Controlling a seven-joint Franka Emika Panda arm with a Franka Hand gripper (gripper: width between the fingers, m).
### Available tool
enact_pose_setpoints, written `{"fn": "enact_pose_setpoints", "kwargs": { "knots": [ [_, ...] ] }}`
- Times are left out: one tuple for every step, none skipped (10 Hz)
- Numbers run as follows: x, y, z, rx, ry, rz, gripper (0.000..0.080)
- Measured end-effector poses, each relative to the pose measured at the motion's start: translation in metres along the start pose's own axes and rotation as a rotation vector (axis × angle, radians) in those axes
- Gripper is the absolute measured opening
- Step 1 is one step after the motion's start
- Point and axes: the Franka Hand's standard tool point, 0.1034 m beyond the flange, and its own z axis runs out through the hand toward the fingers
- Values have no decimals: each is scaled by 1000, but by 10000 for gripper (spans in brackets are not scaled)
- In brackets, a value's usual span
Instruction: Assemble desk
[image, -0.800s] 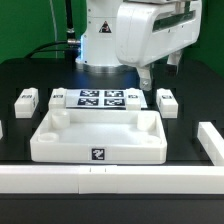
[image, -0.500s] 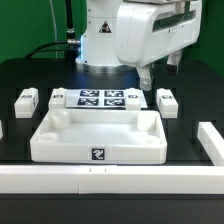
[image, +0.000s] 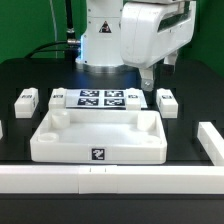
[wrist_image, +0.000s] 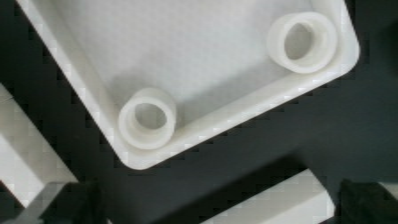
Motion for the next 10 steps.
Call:
{"fn": "enact_pose_setpoints", "kwargs": {
  "knots": [
    [0,0,0,0,0,0,650],
    [0,0,0,0,0,0,650],
    [-2,-1,0,-6,2,-34,650],
    [-17,-12,4,-16,9,-117,650],
    [-37,-25,6,-16,6,-162,650],
    [-54,-32,9,-21,5,-263,650],
    [-76,-38,15,-39,16,-330,650],
    [-91,-37,23,-46,24,-364,650],
    [-90,-36,23,-40,21,-332,650],
    [-90,-36,23,-40,21,-333,650]
  ]
}}
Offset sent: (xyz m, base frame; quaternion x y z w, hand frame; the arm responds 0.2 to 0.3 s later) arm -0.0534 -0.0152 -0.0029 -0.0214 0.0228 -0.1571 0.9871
